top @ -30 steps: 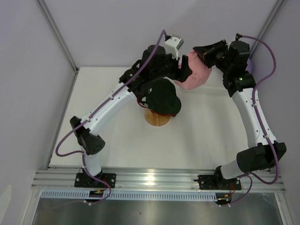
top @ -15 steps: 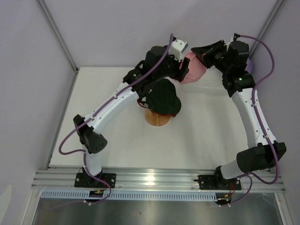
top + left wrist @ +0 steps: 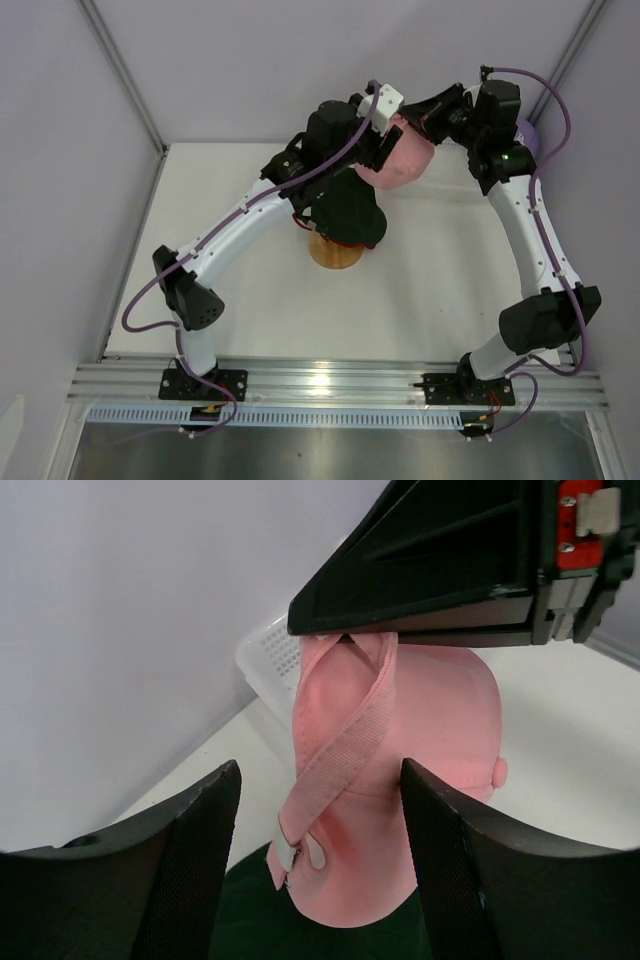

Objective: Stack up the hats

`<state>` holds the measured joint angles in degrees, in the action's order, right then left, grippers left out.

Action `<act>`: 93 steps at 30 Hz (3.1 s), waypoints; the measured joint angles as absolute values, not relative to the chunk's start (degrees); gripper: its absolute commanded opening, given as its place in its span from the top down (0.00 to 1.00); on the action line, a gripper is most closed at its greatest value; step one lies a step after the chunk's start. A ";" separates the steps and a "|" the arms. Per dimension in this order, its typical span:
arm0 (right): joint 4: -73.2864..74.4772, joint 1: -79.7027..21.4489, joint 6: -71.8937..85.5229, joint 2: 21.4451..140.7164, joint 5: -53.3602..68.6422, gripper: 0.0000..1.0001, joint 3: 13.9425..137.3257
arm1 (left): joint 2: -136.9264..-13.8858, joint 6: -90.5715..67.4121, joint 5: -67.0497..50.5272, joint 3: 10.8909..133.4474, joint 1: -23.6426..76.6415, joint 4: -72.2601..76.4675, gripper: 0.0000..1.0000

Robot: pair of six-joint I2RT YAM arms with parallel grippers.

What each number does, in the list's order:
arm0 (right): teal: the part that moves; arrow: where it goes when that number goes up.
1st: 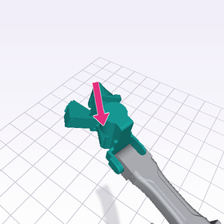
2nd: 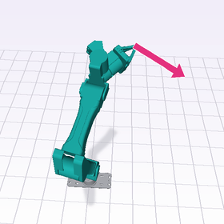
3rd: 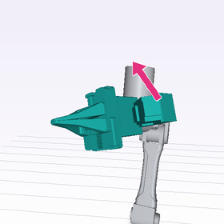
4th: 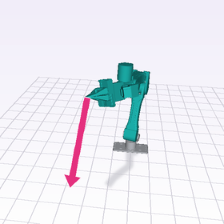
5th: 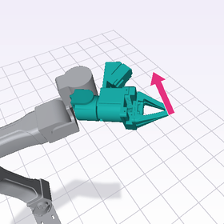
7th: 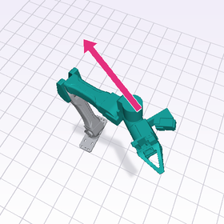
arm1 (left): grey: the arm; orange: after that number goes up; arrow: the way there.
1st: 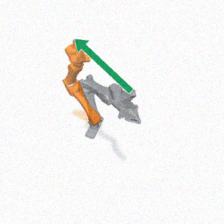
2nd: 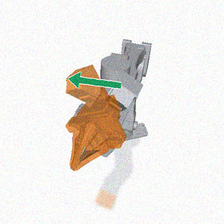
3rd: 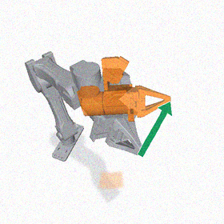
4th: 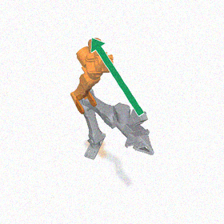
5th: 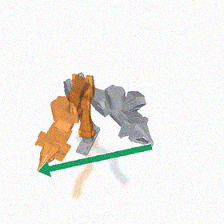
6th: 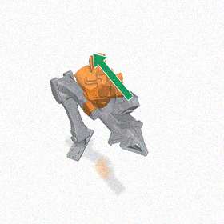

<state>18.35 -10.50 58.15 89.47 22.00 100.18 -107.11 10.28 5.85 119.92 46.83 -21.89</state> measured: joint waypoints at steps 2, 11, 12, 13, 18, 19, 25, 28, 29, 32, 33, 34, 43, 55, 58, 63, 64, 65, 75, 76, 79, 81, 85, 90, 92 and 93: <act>19.44 -10.63 57.30 90.78 22.81 1.00 102.04 | -106.67 11.94 5.76 119.42 46.83 -21.47 0.31; 19.90 -10.98 56.29 92.47 25.58 1.00 104.07 | -105.01 17.72 3.84 118.41 46.83 -20.14 0.37; 20.03 -11.09 56.12 92.49 25.82 1.00 104.25 | -105.06 18.17 3.84 118.43 46.81 -20.18 0.37; 20.32 -11.18 55.83 92.51 26.13 1.00 104.53 | -105.21 18.63 3.84 118.61 46.81 -20.18 0.38; 21.12 -11.31 55.11 92.55 27.40 1.00 105.80 | -106.78 19.57 3.14 120.09 46.44 -19.77 0.49; 21.34 -11.31 54.92 92.58 27.59 1.00 106.04 | -107.22 19.73 2.81 120.49 46.33 -19.79 0.53; 21.96 -11.44 54.19 93.23 29.10 1.00 107.18 | -108.40 19.03 -1.02 121.58 45.56 -20.08 0.99; 22.35 -11.68 53.82 93.36 29.45 0.97 107.42 | -108.40 17.61 -2.42 121.99 44.84 -20.21 0.99; 22.39 -11.75 53.67 93.36 29.43 0.86 107.50 | -108.40 16.62 -3.07 122.08 44.51 -20.23 0.99; 22.44 -11.79 52.73 93.38 29.28 0.51 107.61 | -108.40 11.75 -4.23 122.58 43.55 -20.51 0.99; 22.57 -11.75 52.25 93.45 29.15 0.42 107.70 | -108.40 9.23 -4.78 123.07 43.11 -20.80 0.99; 22.68 -11.64 51.68 93.49 29.08 0.34 107.77 | -108.40 6.55 -5.28 123.55 42.44 -20.93 0.99; 28.10 -5.34 43.68 93.97 27.79 0.01 109.27 | -108.33 -20.18 -12.71 124.95 34.06 -19.18 0.99; 17.30 10.59 39.00 70.94 23.64 0.01 77.01 | -110.67 -43.97 -16.29 127.81 35.22 -12.12 0.99; 10.41 10.28 42.70 69.41 24.75 0.00 66.04 | -111.42 -46.83 -15.14 128.66 35.70 -11.60 0.99; -6.35 8.91 56.55 68.95 23.27 0.01 42.94 | -111.46 -50.46 -11.33 128.70 37.45 -11.11 0.99; -9.08 7.88 59.75 68.69 22.50 0.01 38.87 | -111.46 -51.29 -10.52 128.70 37.85 -10.98 0.99; -12.49 6.48 62.48 68.47 21.10 0.00 35.29 | -111.46 -52.16 -9.72 128.68 38.20 -10.79 0.99; -53.91 -7.90 73.41 80.99 8.12 0.01 29.12 | -111.00 -59.61 -0.14 119.98 40.51 -6.92 0.99; -57.84 -8.19 74.85 84.64 7.70 0.01 29.58 | -111.00 -60.01 0.56 119.96 40.75 -6.94 0.99; -65.89 -8.93 79.55 94.96 6.76 0.01 30.65 | -111.31 -60.69 2.72 121.47 41.32 -6.90 0.99; -68.07 -9.41 82.89 101.23 6.72 0.01 31.68 | -112.27 -61.08 3.22 124.07 41.50 -6.81 0.99; -69.14 -10.07 84.99 104.27 6.22 0.01 31.79 | -113.89 -62.08 4.47 127.68 41.67 -5.02 0.99; -72.38 -10.17 84.79 103.24 5.26 0.01 32.29 | -115.46 -64.05 6.61 128.46 42.72 -3.81 0.99; -72.88 -10.15 84.53 103.02 5.15 0.01 32.99 | -116.44 -64.49 7.94 129.03 43.68 -3.40 0.99; -73.10 -10.15 84.40 102.94 5.06 0.01 33.41 | -116.90 -64.55 8.78 129.05 44.38 -2.79 0.99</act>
